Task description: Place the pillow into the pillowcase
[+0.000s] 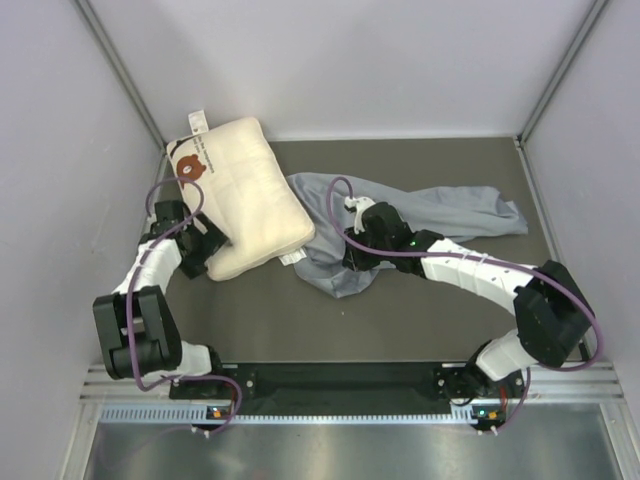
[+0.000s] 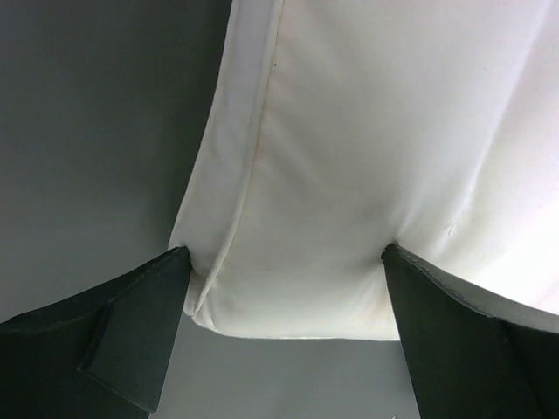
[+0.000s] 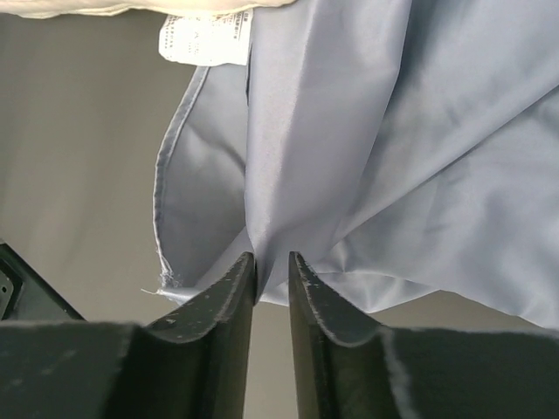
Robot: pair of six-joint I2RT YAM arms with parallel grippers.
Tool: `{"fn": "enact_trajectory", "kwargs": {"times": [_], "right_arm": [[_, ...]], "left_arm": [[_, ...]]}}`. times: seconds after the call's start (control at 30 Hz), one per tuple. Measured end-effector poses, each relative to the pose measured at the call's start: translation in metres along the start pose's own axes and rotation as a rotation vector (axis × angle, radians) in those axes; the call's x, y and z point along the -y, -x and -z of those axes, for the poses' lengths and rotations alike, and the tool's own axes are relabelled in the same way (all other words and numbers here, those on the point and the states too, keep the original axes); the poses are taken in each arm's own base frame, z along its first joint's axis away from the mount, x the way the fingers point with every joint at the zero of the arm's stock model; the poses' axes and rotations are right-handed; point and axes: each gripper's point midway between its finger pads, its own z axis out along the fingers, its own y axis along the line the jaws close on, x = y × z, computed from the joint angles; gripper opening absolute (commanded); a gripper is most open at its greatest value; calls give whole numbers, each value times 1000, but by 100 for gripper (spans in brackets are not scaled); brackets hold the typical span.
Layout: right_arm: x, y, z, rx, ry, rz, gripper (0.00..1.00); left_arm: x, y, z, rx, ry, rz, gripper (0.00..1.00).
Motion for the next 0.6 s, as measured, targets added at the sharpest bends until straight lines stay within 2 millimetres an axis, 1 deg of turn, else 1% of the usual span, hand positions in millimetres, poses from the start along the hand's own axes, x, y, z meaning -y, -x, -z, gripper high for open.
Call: {"fn": "enact_trajectory", "kwargs": {"times": [0.03,0.07,0.13,0.17,0.2,0.23,0.3,0.37,0.43,0.5,0.57,0.6], "right_arm": [[0,0,0,0,2,0,28],[-1,0,0,0,3,0,36],[-1,1,1,-1,5,1,47],[-2,1,1,-6,6,1,55],[-3,3,2,-4,8,2,65],[-4,6,3,-3,8,5,68],[-7,14,3,-1,8,21,75],[-9,24,2,2,8,34,77],[-13,35,-1,3,9,48,79],[-16,44,-6,0,7,65,80],[-18,51,-15,-10,-4,88,81],[-20,53,-19,-16,-8,99,81]], "left_arm": [[1,-1,-3,-5,-12,2,93],[1,-3,-7,-10,-19,4,87],[2,-4,-13,-13,-30,16,53],[3,-4,-15,-12,-41,22,41],[5,-3,-17,-8,-54,24,30],[8,-2,-19,-1,-72,24,0],[13,1,-19,17,-91,26,0],[12,5,-16,42,-85,29,0],[9,11,-6,99,-58,27,0],[4,24,16,196,-23,27,0],[0,38,42,307,0,24,0],[-2,45,60,373,6,22,0]]}}
